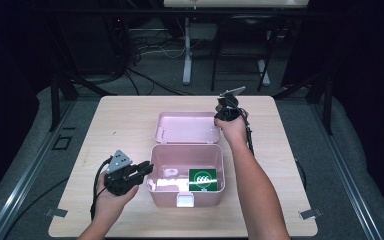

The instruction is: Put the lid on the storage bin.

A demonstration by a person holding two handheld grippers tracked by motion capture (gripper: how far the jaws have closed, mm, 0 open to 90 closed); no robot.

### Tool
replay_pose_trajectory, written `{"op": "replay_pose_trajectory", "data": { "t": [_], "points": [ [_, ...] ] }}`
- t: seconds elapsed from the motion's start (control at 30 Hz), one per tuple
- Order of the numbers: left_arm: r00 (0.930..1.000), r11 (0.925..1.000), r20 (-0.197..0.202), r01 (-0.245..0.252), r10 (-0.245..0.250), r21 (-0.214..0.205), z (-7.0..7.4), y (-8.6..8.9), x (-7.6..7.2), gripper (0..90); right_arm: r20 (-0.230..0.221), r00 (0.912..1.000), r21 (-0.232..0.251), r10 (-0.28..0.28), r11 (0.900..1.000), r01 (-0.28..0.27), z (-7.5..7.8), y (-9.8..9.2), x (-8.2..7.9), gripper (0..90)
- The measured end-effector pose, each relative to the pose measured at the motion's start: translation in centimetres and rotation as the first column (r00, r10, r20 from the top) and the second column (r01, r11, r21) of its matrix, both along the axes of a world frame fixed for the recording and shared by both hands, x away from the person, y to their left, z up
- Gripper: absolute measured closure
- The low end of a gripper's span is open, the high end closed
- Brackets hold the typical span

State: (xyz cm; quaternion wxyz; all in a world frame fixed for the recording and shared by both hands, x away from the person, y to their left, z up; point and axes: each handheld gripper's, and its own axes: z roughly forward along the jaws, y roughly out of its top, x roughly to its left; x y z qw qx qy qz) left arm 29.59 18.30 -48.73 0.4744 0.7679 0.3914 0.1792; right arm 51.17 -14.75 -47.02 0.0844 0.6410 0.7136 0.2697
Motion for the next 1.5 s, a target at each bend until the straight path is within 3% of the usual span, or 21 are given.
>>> {"op": "replay_pose_trajectory", "data": {
  "t": [0.1,0.17,0.5,1.5],
  "points": [
    [1.0,1.0,0.0,0.0,0.0,0.0,0.0,0.0,0.0,77.9,-0.015,0.9999,-0.016,-0.006,0.9998,0.006,0.0,0.0,0.0,82.1],
    [1.0,1.0,0.0,0.0,0.0,0.001,0.0,0.0,0.0,77.9,0.002,0.9999,0.002,-0.011,0.9999,0.011,-0.1,0.0,0.0,82.5],
    [1.0,1.0,0.003,-0.003,0.003,0.0,0.0,0.0,0.0,79.0,0.001,0.9999,0.001,-0.011,0.9999,0.011,0.2,0.0,-0.1,83.5],
    [1.0,1.0,0.006,-0.006,0.006,-0.003,0.0,-0.1,0.0,79.0,0.116,0.9932,0.046,-0.014,0.9989,0.009,2.7,-0.5,-1.4,85.7]
  ]
}}
